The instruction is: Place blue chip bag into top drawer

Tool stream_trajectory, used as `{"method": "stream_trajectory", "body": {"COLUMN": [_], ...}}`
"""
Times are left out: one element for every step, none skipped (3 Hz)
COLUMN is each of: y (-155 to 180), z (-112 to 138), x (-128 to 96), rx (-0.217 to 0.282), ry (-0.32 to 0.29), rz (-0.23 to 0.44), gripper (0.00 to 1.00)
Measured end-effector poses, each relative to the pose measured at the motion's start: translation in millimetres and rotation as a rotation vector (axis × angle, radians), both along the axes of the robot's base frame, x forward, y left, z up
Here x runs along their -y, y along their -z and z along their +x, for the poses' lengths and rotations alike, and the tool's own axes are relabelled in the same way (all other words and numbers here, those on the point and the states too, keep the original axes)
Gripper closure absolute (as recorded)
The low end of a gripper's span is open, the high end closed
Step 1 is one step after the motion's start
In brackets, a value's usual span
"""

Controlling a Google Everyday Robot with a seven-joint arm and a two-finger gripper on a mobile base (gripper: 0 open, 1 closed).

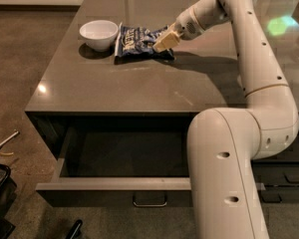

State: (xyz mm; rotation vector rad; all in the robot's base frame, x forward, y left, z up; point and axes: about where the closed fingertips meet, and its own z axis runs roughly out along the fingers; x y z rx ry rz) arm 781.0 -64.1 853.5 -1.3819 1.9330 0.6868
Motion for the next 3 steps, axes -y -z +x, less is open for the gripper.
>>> {"method": "stream_trajectory", "body": {"y": [-4.8,-21.9,-45.4], "z": [-1.0,-24.6,-60.8], "x": [0.1,30.6,51.6], "rx": [0.0,-0.068,-0.177], "ry": [0.001,0.053,0.122], "rz": [-0.001,-0.059,-0.103], "gripper": [1.0,1.0,1.0]}}
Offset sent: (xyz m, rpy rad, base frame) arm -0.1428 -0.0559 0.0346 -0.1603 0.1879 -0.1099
